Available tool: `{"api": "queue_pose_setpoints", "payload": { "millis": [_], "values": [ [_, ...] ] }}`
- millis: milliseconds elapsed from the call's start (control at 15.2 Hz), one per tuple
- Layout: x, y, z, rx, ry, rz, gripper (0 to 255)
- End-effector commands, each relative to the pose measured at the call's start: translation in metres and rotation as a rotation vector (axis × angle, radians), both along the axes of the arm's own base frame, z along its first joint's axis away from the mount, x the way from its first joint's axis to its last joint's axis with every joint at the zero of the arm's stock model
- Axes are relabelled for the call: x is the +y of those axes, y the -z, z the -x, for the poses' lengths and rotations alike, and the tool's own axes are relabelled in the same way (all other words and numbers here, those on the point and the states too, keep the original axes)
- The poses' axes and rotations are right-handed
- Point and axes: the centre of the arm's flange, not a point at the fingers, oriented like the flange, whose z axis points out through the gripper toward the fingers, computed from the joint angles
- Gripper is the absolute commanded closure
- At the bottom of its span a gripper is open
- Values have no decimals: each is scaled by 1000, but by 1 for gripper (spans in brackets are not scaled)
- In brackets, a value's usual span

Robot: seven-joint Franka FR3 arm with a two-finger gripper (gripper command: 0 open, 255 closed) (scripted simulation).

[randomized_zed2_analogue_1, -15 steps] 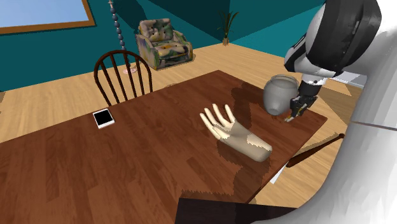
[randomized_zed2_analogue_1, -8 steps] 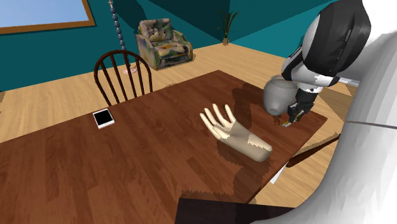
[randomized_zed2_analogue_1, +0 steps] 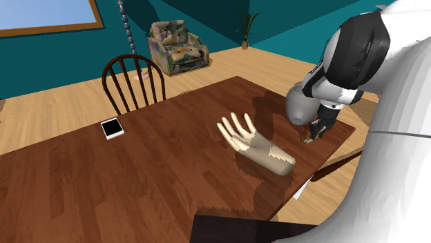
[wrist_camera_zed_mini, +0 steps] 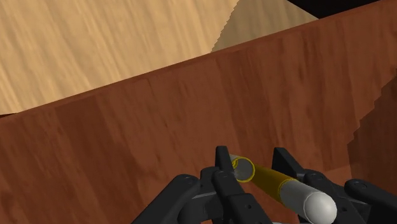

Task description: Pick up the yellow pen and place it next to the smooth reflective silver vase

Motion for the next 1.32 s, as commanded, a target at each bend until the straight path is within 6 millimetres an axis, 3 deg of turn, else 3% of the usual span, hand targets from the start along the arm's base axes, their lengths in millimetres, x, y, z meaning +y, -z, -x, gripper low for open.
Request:
{"api": "queue_pose_setpoints", "payload": {
  "millis": [0,594,1122,1188,1254],
  "values": [
    [1,13,1,3,-2,-3,255],
    [1,59,1,3,-2,-3,255],
    [1,59,1,3,-2,-3,255],
    [2,58,1,3,-2,-3,0],
    [2,57,1,3,-2,-3,0]
  ]
}}
